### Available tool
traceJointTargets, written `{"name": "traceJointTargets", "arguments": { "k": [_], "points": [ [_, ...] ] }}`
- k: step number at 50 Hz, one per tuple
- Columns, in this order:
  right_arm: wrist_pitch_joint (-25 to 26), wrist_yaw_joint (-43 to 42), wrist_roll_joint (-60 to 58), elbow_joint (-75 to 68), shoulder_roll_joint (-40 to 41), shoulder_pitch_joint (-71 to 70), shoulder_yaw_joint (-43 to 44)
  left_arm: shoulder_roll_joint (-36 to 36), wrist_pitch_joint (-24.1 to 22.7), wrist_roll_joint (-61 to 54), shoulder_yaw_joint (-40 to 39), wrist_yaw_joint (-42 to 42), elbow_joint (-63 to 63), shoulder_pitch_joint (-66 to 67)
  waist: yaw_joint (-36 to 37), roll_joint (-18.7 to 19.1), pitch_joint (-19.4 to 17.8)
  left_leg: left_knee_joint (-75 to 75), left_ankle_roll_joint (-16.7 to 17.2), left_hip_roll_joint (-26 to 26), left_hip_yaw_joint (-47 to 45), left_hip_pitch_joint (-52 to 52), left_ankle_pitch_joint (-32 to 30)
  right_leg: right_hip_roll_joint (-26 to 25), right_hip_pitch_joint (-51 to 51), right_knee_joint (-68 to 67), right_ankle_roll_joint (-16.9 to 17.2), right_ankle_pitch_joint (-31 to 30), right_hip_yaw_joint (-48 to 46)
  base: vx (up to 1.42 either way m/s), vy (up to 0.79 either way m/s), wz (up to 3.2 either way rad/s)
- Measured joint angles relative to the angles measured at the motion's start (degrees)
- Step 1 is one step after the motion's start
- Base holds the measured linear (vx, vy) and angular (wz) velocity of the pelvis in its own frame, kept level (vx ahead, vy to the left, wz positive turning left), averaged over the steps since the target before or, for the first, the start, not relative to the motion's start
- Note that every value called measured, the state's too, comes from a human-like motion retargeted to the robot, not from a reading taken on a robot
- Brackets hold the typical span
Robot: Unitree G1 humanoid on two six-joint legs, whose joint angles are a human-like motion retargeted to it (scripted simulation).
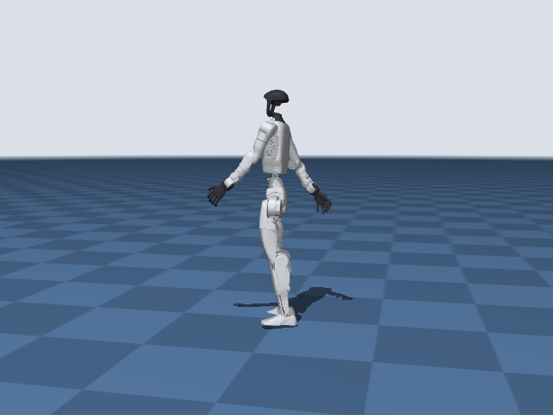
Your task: In place motions
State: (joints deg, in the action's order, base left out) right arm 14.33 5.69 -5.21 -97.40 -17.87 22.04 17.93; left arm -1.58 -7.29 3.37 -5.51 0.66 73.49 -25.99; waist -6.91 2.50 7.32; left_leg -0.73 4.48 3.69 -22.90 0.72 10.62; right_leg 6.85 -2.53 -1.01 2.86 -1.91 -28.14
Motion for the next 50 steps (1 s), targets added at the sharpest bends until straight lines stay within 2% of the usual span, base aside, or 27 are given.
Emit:
{"name": "traceJointTargets", "arguments": {
  "k": [4, 7, 10, 12, 15, 17, 20, 24, 27, 30, 32, 34, 35, 37, 38, 40, 43, 45, 50],
  "points": [
    [1.5, 4.7, -3.6, 0.0, 4.9, -10.0, -13.0, 0.9, 1.2, 4.1, -2.1, -2.0, 13.2, 11.4, 2.3, -0.2, 0.5, 0.6, 0.2, -0.7, 0.3, 0.1, -0.1, 0.6, -0.2, -0.2, 0.1, 0.3, -1.1, -0.01, 0.04, 0.31],
    [0.2, 8.8, -13.6, 0.1, 9.0, -22.5, -22.9, -1.6, 5.9, 6.7, -9.4, -4.4, 23.2, 22.6, 3.5, -0.2, 0.5, 1.2, 0.4, -0.8, -0.7, 0.8, -0.1, 0.6, -0.7, -0.4, 0.0, 0.0, -0.2, -0.01, -0.01, -0.19],
    [-4.7, 21.1, -27.5, 6.8, 13.5, -34.3, -27.7, -4.4, 14.9, 6.6, -17.0, -4.0, 23.9, 38.1, 3.1, 0.0, -0.5, 1.6, 0.7, -0.5, -2.1, 1.6, 0.0, 0.3, -1.5, -0.8, -0.2, -0.4, 1.4, -0.03, -0.01, -0.40],
    [-9.1, 28.8, -30.9, 14.9, 16.2, -39.7, -30.2, -6.0, 17.7, 8.9, -18.0, -2.1, 23.9, 47.5, 2.1, 0.3, -1.0, 1.8, 0.9, -0.1, -2.7, 1.7, 0.0, 0.0, -2.0, -1.0, -0.3, -0.6, 2.0, -0.01, -0.02, -0.27],
    [-14.6, 34.8, -29.9, 24.7, 19.6, -47.1, -31.9, -7.2, 16.6, 15.5, -18.1, 0.5, 23.9, 58.2, 0.8, 1.2, -1.3, 1.8, 1.1, 0.5, -3.3, 1.6, 0.0, -0.5, -2.6, -1.2, -0.3, -0.8, 2.5, 0.00, 0.00, 0.00],
    [-16.8, 35.3, -26.8, 30.3, 21.0, -50.5, -32.1, -7.4, 17.0, 18.4, -20.8, 2.0, 23.9, 62.7, 0.8, 1.6, -1.4, 1.7, 1.3, 0.9, -3.4, 1.2, -0.1, -0.8, -2.9, -1.1, -0.3, -0.9, 2.5, -0.03, 0.00, 0.01],
    [-20.3, 32.4, -23.5, 36.7, 21.9, -52.9, -32.1, -7.5, 18.8, 16.5, -25.6, 2.4, 23.9, 65.4, 1.3, 1.1, -1.6, 1.6, 1.4, 1.1, -3.4, 0.9, -0.4, -0.7, -3.0, -1.2, -0.3, -1.0, 2.3, 0.00, 0.00, 0.00],
    [-25.3, 24.3, -23.7, 37.2, 20.8, -50.3, -32.7, -7.3, 18.3, 11.6, -26.8, 0.6, 23.9, 60.1, 2.1, -0.4, -1.1, 1.5, 1.4, 0.5, -2.8, 0.9, -0.8, -0.2, -2.5, -1.1, -0.3, -0.8, 1.8, 0.02, -0.02, 0.15],
    [-23.8, 21.3, -29.1, 33.2, 18.7, -44.6, -32.9, -6.5, 17.4, 8.6, -23.2, -0.3, 23.9, 50.8, 2.5, -1.1, -0.6, 1.4, 1.2, 0.1, -2.0, 0.9, -0.9, 0.2, -1.8, -1.0, -0.3, -0.6, 1.0, 0.01, 0.02, 0.25],
    [-16.4, 19.7, -37.5, 25.6, 16.0, -35.9, -30.8, -5.5, 17.0, 5.1, -14.4, -2.8, 23.9, 38.1, 2.9, -1.4, -0.3, 1.1, 1.0, -0.1, -1.1, 0.9, -1.1, 0.4, -0.6, -0.7, -0.1, -0.4, -0.3, 0.04, 0.06, 0.26],
    [-11.4, 15.4, -38.9, 17.2, 13.7, -30.0, -28.5, -4.3, 18.7, 4.3, -3.7, -3.7, 23.9, 27.2, 3.9, -1.2, 0.2, 0.7, 0.8, 0.1, -0.5, 0.6, -1.2, 0.2, 0.3, -0.4, 0.0, -0.2, -1.1, 0.04, 0.03, 0.25],
    [-8.9, 9.5, -36.3, 7.0, 11.2, -25.2, -25.0, -2.7, 17.2, 6.8, 5.9, -2.0, 23.8, 14.9, 4.3, -1.2, 0.5, 0.1, 0.6, 0.3, 0.5, -0.3, -1.5, 0.1, 0.9, -0.1, 0.1, 0.0, -2.3, -0.06, -0.02, 0.44],
    [-7.3, 6.6, -34.3, 1.6, 9.9, -23.1, -22.6, -1.6, 14.9, 9.3, 8.8, -1.1, 23.7, 8.8, 4.4, -1.3, 0.6, -0.2, 0.5, 0.4, 1.0, -0.9, -1.6, 0.2, 1.1, 0.0, 0.2, 0.1, -3.0, -0.07, -0.01, 0.53],
    [-0.7, 4.2, -28.5, 0.0, 7.0, -15.9, -18.3, 0.1, 12.8, 12.1, 11.4, 0.1, 16.9, 0.1, 4.2, -1.5, 0.3, -0.5, 0.5, 0.3, 1.8, -1.6, -1.9, 0.4, 1.5, 0.2, 0.2, 0.2, -4.1, -0.02, 0.00, 0.44],
    [2.1, 2.8, -25.1, 0.0, 5.8, -12.2, -15.8, 0.9, 11.8, 12.9, 11.5, 0.3, 13.5, -3.6, 4.2, -1.6, 0.2, -0.6, 0.4, 0.2, 2.2, -1.8, -2.1, 0.5, 1.6, 0.4, 0.2, 0.2, -4.5, 0.01, 0.00, 0.27],
    [4.6, -0.6, -17.7, 0.0, 3.9, -5.7, -11.2, 2.4, 9.0, 11.5, 10.7, -0.3, 7.3, -9.6, 4.1, -1.6, 0.2, -0.7, 0.3, 0.0, 2.8, -2.4, -2.3, 0.5, 1.6, 0.7, 0.2, 0.1, -4.8, 0.00, 0.00, 0.00],
    [1.5, -1.0, -11.8, 0.0, 1.3, 1.4, -5.3, 4.8, 3.4, 5.8, 7.0, -2.4, -0.1, -14.7, 3.7, -1.4, 0.5, -0.9, 0.1, -0.1, 2.8, -2.9, -2.4, 0.6, 0.7, 0.7, 0.0, -0.1, -4.0, -0.01, 0.01, -0.21],
    [0.1, 0.8, -11.2, 0.0, -0.5, 4.0, -2.3, 5.4, 1.5, 2.4, 5.5, -2.4, -4.6, -16.6, 3.6, -1.1, 0.1, -0.9, 0.0, 0.0, 2.4, -2.8, -2.4, 0.6, 0.1, 0.5, -0.2, -0.3, -2.8, -0.06, 0.02, -0.50],
    [3.2, -0.2, -8.3, 0.0, -2.6, 4.6, -4.3, 3.1, -1.0, 1.7, 6.0, -0.4, -10.8, -13.5, 3.8, -0.4, -0.8, -0.8, -0.3, 0.2, 1.3, -1.8, -2.4, 0.3, -0.3, 0.0, -0.3, -0.6, -1.0, -0.04, 0.00, -0.31]
  ]
}}
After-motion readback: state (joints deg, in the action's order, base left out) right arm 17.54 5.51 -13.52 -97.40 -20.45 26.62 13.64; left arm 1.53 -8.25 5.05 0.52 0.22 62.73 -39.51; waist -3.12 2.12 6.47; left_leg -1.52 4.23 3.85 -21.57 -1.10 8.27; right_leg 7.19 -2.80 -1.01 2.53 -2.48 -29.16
